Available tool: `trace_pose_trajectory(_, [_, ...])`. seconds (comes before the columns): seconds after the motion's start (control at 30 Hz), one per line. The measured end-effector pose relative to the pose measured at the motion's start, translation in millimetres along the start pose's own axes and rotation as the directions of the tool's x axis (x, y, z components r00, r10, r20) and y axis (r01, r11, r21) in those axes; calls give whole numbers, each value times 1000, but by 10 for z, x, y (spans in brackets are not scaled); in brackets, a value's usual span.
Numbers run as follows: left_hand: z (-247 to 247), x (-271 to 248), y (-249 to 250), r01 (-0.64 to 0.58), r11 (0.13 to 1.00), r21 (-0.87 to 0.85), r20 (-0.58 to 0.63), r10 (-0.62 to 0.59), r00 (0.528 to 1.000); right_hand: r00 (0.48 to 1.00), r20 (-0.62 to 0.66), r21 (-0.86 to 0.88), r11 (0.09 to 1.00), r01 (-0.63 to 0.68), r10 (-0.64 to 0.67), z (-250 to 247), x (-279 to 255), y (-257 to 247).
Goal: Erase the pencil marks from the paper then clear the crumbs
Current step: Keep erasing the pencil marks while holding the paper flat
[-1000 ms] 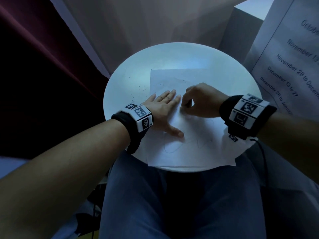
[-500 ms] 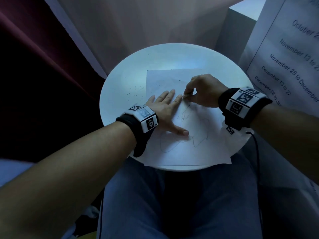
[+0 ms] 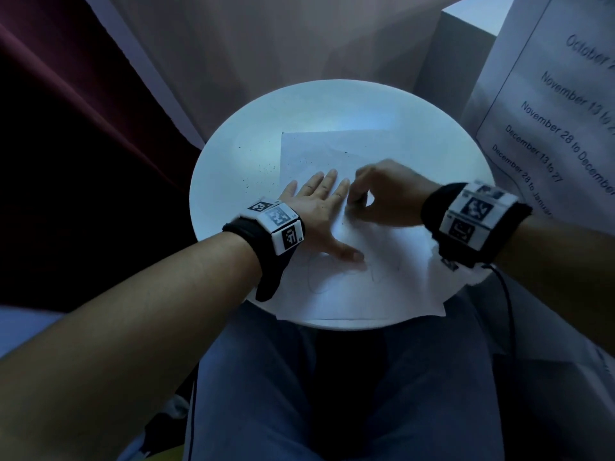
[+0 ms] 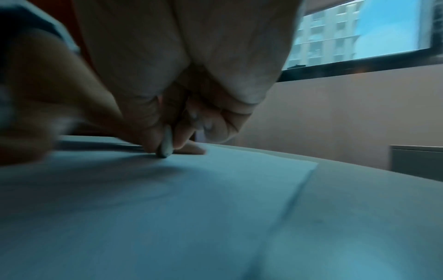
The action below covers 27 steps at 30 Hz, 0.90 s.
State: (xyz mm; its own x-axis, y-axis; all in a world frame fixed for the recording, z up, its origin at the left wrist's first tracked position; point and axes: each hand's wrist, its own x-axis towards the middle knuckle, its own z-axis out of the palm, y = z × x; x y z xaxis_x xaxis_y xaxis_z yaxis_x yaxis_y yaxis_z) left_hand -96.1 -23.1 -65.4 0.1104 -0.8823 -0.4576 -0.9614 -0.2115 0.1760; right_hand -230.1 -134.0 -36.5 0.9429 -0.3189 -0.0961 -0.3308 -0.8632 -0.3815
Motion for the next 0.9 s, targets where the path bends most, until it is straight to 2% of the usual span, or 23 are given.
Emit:
trace_pose_trajectory(0.1, [-8, -2, -1, 6, 1000, 8, 10, -6, 1000, 984, 167, 51, 997, 59, -67, 87, -134, -153])
trace_pose_trajectory(0.17, [-2, 8, -9, 0, 1000, 5, 9, 0, 1000, 992, 113, 25, 999, 48, -51, 0, -32, -15])
trace_pose_trajectory(0.27, [20, 16, -26, -1, 1000, 5, 4, 1, 1000, 997, -28, -13, 997, -77, 76, -157, 112, 220])
trace_pose_trajectory(0.33, [31, 17, -26, 2, 1000, 7, 8, -2, 1000, 996, -39, 3, 997, -78, 78, -124, 76, 189])
trace_pose_trajectory(0.43, [18, 22, -13, 3, 1000, 10, 14, -3, 1000, 995, 94, 6, 999, 37, -37, -5, -107, -27])
trace_pose_trajectory(0.5, [11, 19, -4, 5, 1000, 17, 20, -5, 1000, 977, 209, 31, 999, 40, -45, -9, -154, -63])
trace_pose_trajectory(0.57, [8, 16, -3, 8, 1000, 12, 24, -8, 1000, 987, 160, 25, 1000, 15, -18, -74, -35, 54])
trace_pose_trajectory(0.67, [6, 4, 0, 8, 1000, 4, 22, -8, 1000, 994, -29, 29, 994, -107, 108, -174, 182, 280])
trace_pose_trajectory(0.73, [3, -2, 2, 8, 1000, 13, 20, -8, 1000, 993, -48, 28, 994, -108, 109, -136, 170, 272])
trace_pose_trajectory(0.8, [4, 2, 5, 9, 1000, 13, 17, -9, 1000, 996, 57, 39, 997, -67, 64, -83, 42, 156])
trace_pose_trajectory(0.9, [3, -2, 6, 12, 1000, 16, 24, -12, 1000, 959, 280, 24, 998, -61, 52, -107, -46, 57])
